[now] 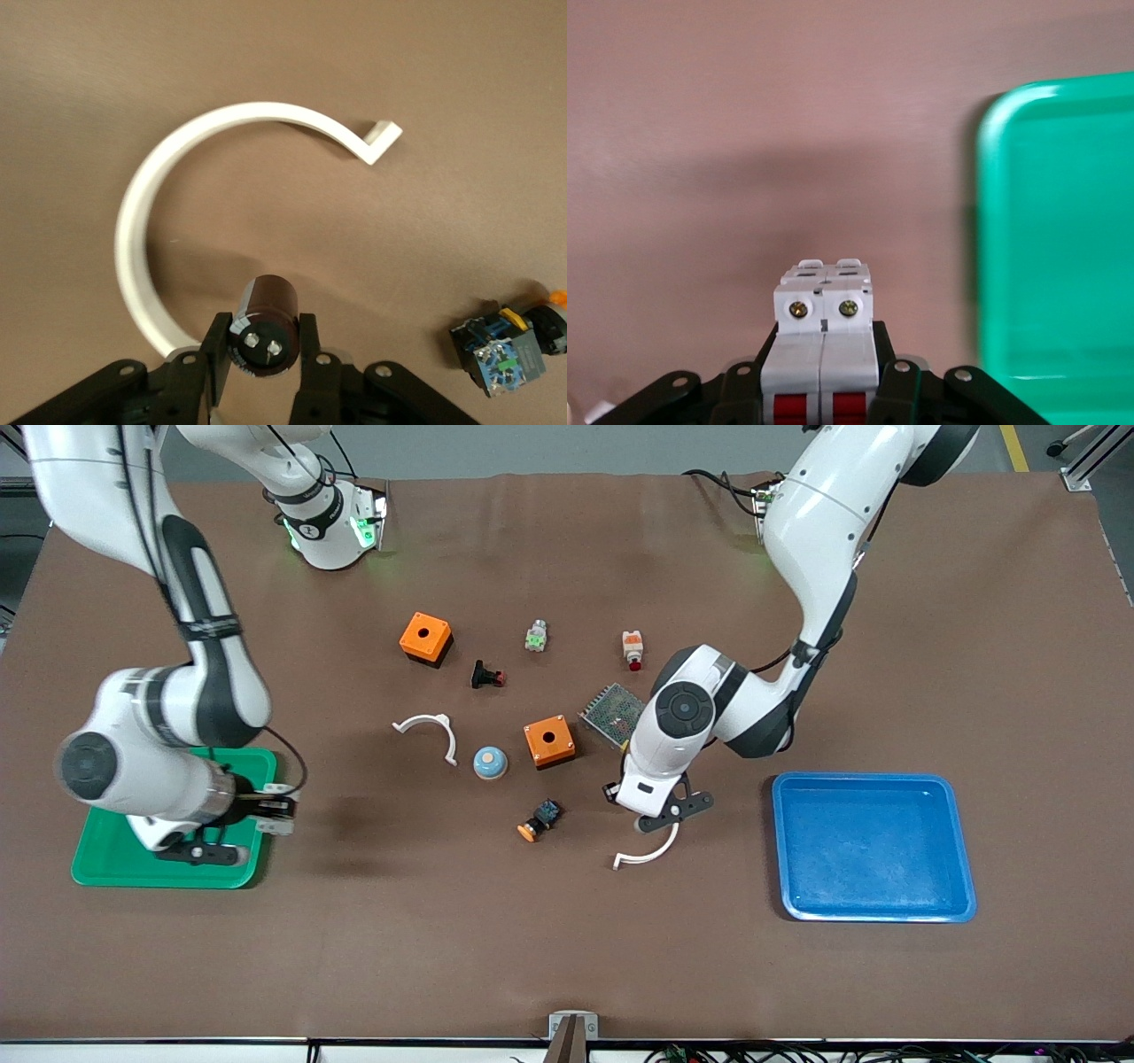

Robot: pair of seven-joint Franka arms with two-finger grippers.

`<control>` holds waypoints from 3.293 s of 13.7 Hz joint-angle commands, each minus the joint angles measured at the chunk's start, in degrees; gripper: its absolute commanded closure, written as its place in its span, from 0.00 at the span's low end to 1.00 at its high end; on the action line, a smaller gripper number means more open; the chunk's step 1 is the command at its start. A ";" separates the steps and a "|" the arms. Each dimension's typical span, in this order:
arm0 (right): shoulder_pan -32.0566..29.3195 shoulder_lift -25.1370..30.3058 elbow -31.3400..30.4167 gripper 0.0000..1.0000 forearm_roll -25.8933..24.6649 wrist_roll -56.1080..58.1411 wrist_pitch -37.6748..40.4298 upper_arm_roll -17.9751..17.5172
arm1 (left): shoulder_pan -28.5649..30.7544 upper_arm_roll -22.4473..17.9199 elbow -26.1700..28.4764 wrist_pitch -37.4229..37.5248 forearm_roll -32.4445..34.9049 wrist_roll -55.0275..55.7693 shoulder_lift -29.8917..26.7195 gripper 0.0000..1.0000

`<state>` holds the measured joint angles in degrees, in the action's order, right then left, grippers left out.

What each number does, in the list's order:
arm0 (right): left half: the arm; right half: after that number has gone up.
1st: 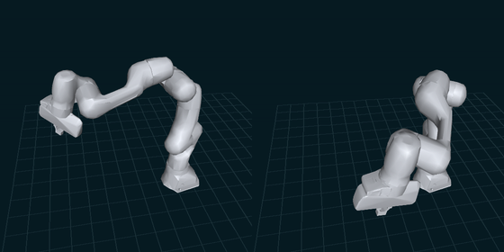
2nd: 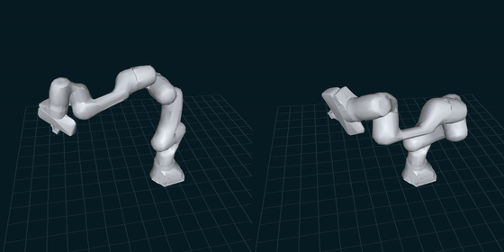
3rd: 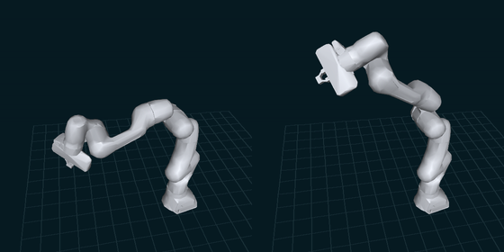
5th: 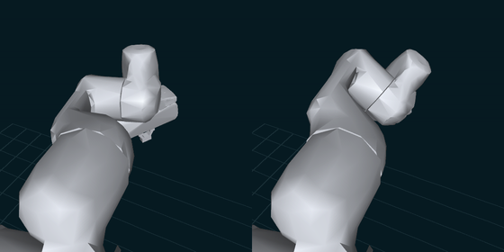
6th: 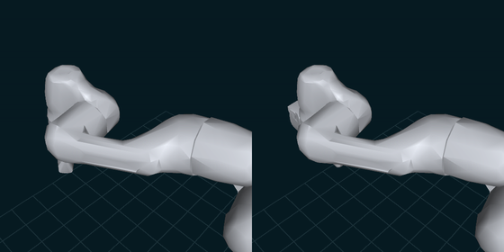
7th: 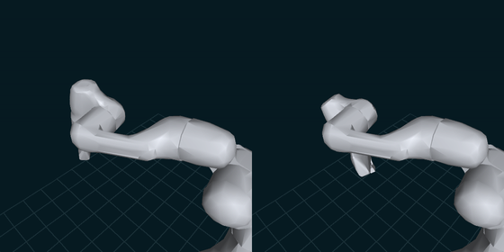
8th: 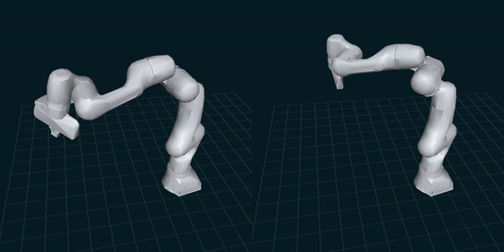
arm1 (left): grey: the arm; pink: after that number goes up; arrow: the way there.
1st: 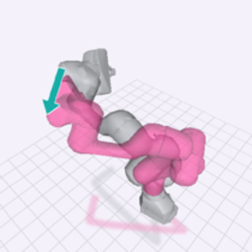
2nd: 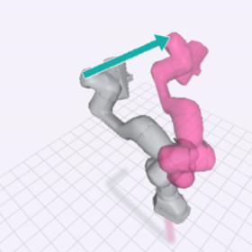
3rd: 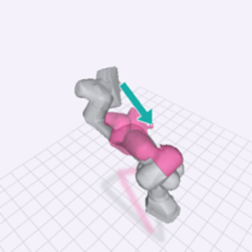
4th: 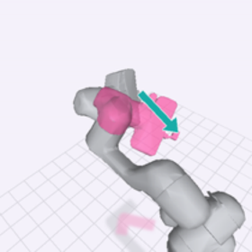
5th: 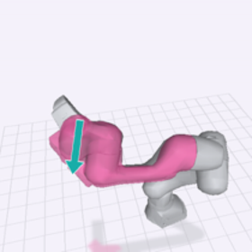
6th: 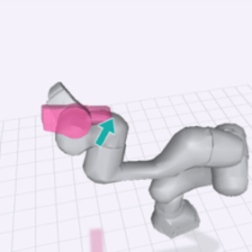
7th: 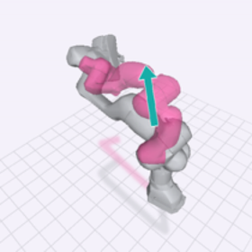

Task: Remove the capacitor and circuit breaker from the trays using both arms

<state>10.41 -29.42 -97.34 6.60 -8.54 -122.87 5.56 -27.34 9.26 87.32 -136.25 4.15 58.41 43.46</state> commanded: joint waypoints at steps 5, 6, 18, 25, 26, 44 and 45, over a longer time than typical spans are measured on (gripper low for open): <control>6.72 -7.48 0.31 0.99 3.95 -7.01 -10.01 0.59 | -1.40 -1.09 -2.06 -1.83 0.86 2.14 1.20 0.00; 7.16 -8.36 0.23 0.99 3.95 -7.01 -10.98 0.59 | -0.70 -1.44 -2.06 -0.60 0.95 1.80 -0.46 0.00; 6.30 -8.90 5.39 0.00 3.16 -3.69 -5.05 1.12 | 20.20 -4.08 -1.97 25.41 0.95 -31.85 -23.05 0.00; -4.15 -0.82 13.06 0.00 2.72 9.91 15.98 1.47 | 29.97 -4.17 -1.98 39.82 0.86 -50.05 -33.86 0.00; -6.00 0.67 11.58 0.00 1.41 12.82 16.86 1.47 | 30.85 -4.08 -1.98 41.40 0.60 -51.19 -35.27 0.00; -9.26 19.23 15.08 0.00 -5.81 9.95 36.30 1.56 | 32.18 -2.93 1.72 53.55 -3.71 -55.77 -47.94 0.00; -9.62 19.14 15.08 0.00 -4.94 9.95 35.77 1.47 | 32.09 -2.24 1.72 53.55 -3.71 -55.78 -47.94 0.00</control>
<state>1.63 -9.20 -84.15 1.10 2.26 -87.83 7.36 4.55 6.06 87.97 -83.17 1.11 3.93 -3.15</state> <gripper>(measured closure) 0.000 0.000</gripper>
